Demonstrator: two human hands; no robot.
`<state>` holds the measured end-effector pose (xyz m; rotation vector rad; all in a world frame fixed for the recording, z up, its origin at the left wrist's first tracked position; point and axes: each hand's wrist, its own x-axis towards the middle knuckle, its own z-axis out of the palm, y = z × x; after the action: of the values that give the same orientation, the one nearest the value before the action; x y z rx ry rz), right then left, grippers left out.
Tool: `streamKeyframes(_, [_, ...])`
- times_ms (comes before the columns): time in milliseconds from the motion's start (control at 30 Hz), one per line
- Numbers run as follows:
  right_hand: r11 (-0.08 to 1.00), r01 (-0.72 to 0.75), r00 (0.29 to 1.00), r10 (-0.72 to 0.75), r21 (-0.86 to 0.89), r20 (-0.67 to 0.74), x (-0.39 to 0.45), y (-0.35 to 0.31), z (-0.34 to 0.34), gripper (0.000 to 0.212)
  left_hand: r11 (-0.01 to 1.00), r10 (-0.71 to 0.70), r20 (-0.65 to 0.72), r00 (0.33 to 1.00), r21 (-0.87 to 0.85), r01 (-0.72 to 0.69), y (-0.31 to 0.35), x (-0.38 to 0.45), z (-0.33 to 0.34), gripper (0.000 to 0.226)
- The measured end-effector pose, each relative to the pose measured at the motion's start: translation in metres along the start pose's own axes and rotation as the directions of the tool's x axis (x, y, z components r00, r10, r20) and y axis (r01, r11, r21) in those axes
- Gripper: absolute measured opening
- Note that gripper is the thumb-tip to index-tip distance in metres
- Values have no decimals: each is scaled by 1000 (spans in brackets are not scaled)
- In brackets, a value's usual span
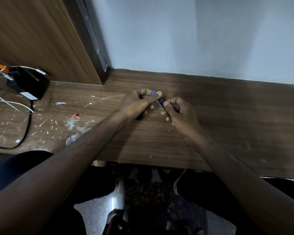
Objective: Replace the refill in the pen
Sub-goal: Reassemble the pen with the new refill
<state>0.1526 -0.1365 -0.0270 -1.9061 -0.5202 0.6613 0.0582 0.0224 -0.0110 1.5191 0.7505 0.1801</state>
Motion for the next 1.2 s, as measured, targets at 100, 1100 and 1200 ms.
streamKeyframes(100, [998, 37, 999, -37, -47, -1, 0, -1, 0, 21, 999, 6, -41, 999, -38, -7, -5, 2, 2, 15])
streamKeyframes(1100, [990, -115, 989, 107, 84, 102, -4, -1, 0, 24, 997, 5, 30, 1000, -79, -3, -3, 0, 2, 27])
streamKeyframes(1200, [996, -80, 994, 77, 33, 78, -4, 2, 0, 15, 998, 6, 28, 1000, -62, -4, -3, 1, 2, 28])
